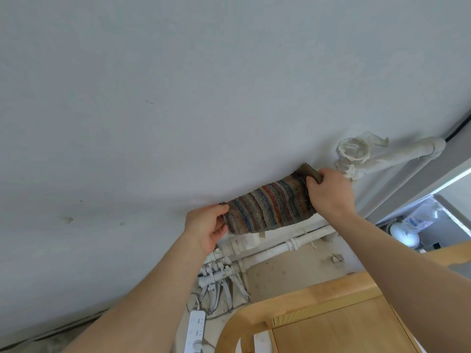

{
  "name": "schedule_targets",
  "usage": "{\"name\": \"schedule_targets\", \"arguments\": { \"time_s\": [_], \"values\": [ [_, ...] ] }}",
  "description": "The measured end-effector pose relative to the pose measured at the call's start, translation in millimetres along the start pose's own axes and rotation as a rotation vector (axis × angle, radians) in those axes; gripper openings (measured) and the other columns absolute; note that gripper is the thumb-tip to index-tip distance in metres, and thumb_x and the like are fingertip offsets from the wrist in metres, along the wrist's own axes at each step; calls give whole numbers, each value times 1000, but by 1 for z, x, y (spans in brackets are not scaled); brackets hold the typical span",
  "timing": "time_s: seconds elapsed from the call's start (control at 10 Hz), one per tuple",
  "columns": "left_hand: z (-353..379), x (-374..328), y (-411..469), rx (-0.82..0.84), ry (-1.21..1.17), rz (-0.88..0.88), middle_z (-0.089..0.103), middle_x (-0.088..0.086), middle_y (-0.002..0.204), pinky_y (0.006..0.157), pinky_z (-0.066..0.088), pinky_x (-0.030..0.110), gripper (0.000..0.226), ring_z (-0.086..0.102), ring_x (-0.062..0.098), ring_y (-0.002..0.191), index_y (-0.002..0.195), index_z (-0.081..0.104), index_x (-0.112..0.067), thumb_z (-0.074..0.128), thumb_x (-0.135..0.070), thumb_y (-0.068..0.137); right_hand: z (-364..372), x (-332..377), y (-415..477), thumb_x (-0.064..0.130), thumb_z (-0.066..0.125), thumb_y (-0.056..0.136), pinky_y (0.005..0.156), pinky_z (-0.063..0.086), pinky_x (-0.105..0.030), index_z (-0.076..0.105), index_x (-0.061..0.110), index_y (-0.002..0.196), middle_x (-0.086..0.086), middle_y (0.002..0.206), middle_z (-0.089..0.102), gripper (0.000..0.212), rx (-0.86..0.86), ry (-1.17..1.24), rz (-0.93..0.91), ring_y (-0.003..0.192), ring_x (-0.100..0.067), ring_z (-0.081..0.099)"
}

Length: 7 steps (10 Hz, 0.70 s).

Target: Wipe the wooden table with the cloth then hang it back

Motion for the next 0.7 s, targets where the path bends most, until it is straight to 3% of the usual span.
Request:
{"name": "schedule_targets", "arguments": {
  "time_s": [0.1,0.2,0.3,0.4,0.5,0.6,0.7],
  "values": [
    [10,1,8,-46,-82,-57,67,9,82,62,52,30,10,64,19,74,85,62,-5,69,1,81,5,2,1,21,52,91,65,40,-34,50,11,104,-6,86,55,17,-80,-31,-8,78,-27,50],
    [19,5,10,-87,-73,-107,65,6,75,52,47,28,12,63,17,65,89,62,-7,70,-4,80,7,2,0,22,49,91,57,41,-35,45,11,101,-7,76,57,15,-129,-178,-82,68,-30,54],
    [24,6,7,-100,-23,-122,68,9,88,34,44,21,19,62,18,63,98,63,-6,70,-13,82,7,2,-6,26,43,93,49,31,-29,43,12,95,-7,74,56,14,-150,-386,-186,61,-27,49],
    [24,6,0,-103,-2,-115,67,9,89,34,44,21,20,61,18,64,99,63,-6,69,-18,84,5,1,-16,29,45,94,57,33,-33,51,10,106,-13,98,53,23,-225,-431,-226,85,-31,51],
    [18,5,-3,-130,20,-57,63,6,79,55,46,26,14,59,18,67,85,62,-10,68,-22,84,11,4,-23,26,50,93,68,42,-38,60,9,106,-13,102,53,23,-258,-348,-417,97,-34,51],
    [6,9,-6,-225,202,170,58,6,79,71,46,31,17,54,21,75,78,60,-13,63,-28,86,28,1,-29,33,45,96,82,43,-43,66,17,107,-4,111,60,29,-100,-442,-558,105,-29,55],
    [-5,20,-20,-241,296,324,57,4,76,69,44,31,19,51,23,72,69,55,-17,57,-22,88,32,1,-30,36,39,97,88,39,-46,66,20,111,-1,116,61,35,-97,-471,-517,115,-25,52]
  ]
}}
Point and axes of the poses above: each hand's wrist, its own y-axis towards the middle knuckle, its own z-axis out of the palm, x = y × z, the point moved 1 cm from there along y, towards the middle knuckle
